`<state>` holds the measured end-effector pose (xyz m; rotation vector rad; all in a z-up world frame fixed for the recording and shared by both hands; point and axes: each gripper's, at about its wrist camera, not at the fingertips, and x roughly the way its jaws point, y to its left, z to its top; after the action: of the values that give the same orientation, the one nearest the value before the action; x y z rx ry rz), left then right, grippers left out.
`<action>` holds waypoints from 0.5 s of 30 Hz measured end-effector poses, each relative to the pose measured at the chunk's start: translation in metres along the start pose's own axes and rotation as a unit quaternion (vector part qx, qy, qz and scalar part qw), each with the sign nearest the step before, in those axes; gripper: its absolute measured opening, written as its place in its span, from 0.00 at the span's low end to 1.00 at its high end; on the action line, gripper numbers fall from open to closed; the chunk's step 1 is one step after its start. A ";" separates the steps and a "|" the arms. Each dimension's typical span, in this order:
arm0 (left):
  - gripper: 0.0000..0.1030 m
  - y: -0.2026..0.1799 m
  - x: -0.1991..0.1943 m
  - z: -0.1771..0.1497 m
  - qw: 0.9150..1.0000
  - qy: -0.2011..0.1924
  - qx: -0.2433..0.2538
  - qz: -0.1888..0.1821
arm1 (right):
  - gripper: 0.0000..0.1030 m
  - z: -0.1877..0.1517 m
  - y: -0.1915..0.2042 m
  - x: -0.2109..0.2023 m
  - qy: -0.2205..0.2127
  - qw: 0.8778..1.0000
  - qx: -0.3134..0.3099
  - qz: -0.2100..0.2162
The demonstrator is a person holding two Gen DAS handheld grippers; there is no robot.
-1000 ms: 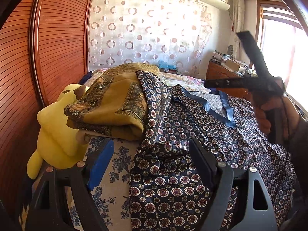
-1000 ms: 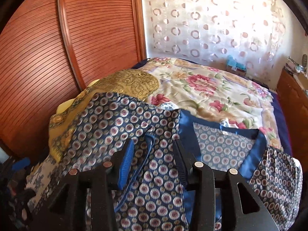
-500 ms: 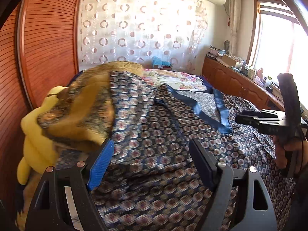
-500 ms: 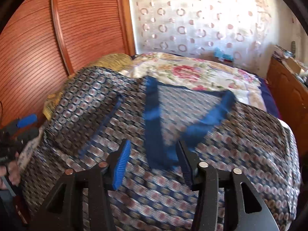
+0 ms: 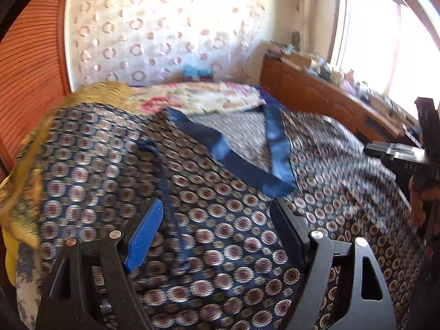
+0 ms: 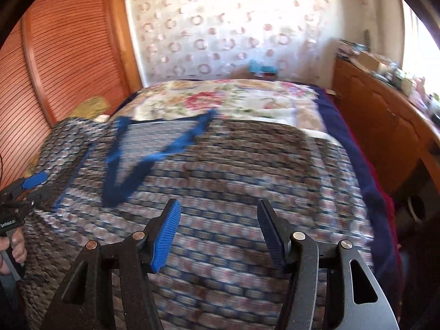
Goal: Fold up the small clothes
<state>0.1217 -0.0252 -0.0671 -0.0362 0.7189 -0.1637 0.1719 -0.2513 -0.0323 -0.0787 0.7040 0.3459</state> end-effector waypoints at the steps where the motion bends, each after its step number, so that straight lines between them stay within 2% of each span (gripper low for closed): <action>1: 0.78 -0.004 0.004 -0.001 1.000 0.009 0.008 0.000 | 0.58 -0.002 -0.011 -0.002 0.001 1.000 0.006 -0.012; 4: 0.78 -0.015 0.017 -0.003 0.999 0.045 0.026 -0.007 | 0.58 -0.006 -0.041 -0.007 0.007 0.999 0.027 -0.040; 9: 0.79 -0.026 0.034 -0.007 0.994 0.093 0.051 -0.009 | 0.58 -0.010 -0.079 -0.005 0.025 0.995 0.071 -0.062; 15: 0.84 -0.032 0.037 -0.009 0.993 0.098 0.066 -0.007 | 0.58 -0.011 -0.102 0.000 0.045 0.991 0.108 -0.066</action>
<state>0.1393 -0.0631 -0.0951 0.1027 0.9015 -0.2309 0.1991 -0.3491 -0.0452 0.0637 0.8175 0.1383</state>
